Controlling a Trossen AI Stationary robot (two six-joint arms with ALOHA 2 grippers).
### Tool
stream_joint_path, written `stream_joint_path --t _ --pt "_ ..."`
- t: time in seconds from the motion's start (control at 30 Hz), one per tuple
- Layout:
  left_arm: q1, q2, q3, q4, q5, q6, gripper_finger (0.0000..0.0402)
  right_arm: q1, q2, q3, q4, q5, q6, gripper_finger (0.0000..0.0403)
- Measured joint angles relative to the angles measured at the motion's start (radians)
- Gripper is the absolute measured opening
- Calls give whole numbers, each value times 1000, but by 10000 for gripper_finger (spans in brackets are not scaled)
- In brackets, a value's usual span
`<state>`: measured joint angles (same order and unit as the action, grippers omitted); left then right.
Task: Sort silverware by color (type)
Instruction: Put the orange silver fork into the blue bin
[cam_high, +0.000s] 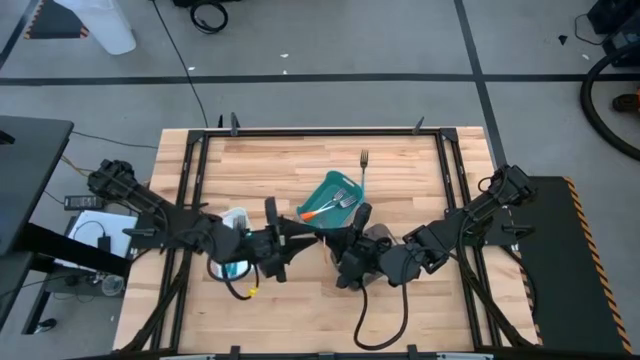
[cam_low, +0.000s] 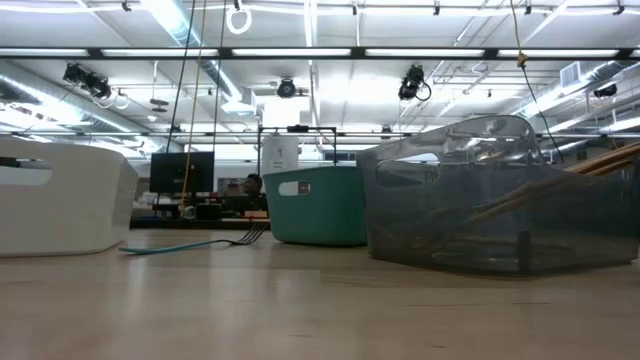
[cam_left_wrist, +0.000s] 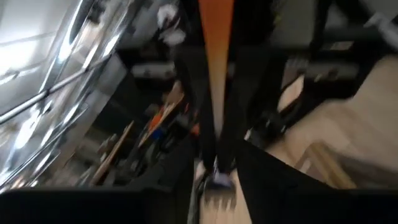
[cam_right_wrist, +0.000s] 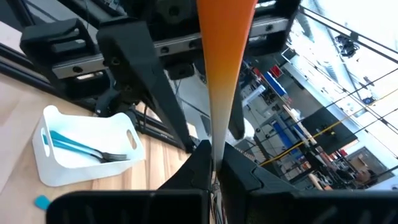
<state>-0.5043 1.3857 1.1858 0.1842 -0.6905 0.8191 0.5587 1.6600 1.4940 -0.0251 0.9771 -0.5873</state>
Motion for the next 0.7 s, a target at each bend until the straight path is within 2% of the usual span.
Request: stream_joint_path --t 0.1,0.23,0.53,0.7 --pt "-34 0 0 -78 -104 -41 134 -1 0 0 -16 0 4 23" --pt "-75 0 0 -226 -174 -182 136 -21 0 0 -69 -11 11 23" --pt "-152 0 0 -630 -175 -607 137 -151 3 0 -270 -234 64 23" --pt "-183 0 0 -767 -126 -806 137 -235 22 2 -337 -310 88 23"
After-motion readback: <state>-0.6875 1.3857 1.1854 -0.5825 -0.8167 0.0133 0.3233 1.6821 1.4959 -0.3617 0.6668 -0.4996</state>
